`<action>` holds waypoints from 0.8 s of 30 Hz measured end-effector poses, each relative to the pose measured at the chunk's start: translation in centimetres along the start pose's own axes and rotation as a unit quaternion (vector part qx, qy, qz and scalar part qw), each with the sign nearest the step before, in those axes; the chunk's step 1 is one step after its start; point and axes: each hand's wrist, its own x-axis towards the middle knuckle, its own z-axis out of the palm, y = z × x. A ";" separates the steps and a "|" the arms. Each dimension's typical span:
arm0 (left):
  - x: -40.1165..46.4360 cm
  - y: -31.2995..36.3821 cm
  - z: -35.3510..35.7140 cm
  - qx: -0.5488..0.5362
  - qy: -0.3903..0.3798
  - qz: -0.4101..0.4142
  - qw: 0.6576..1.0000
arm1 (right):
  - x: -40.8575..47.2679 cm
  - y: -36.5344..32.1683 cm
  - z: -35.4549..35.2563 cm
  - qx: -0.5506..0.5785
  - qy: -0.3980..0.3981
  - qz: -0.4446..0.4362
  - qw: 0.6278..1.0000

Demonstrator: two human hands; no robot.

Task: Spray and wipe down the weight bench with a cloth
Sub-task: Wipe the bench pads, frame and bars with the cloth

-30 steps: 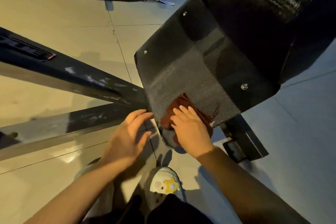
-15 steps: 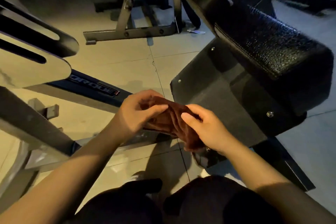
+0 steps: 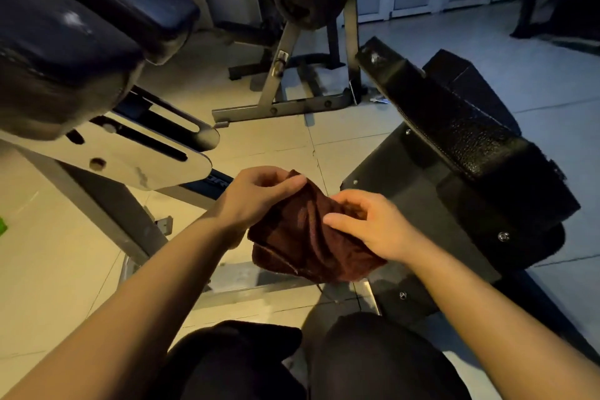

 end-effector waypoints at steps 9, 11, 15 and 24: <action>-1.7 -2.5 -0.5 -0.024 -0.036 -0.024 0.999 | -1.7 -2.1 -0.2 0.075 -0.034 0.046 0.996; -2.2 -2.2 -0.7 -0.026 -0.037 0.008 0.999 | -1.8 -2.5 -0.4 0.024 -0.044 0.041 0.998; -3.2 -2.5 -0.6 0.016 -0.047 0.029 0.998 | -2.0 -2.6 -0.5 -0.057 -0.037 0.041 0.997; -2.7 -5.6 -1.7 0.170 -0.005 0.073 0.983 | -0.7 0.9 4.8 0.002 -0.110 0.076 0.991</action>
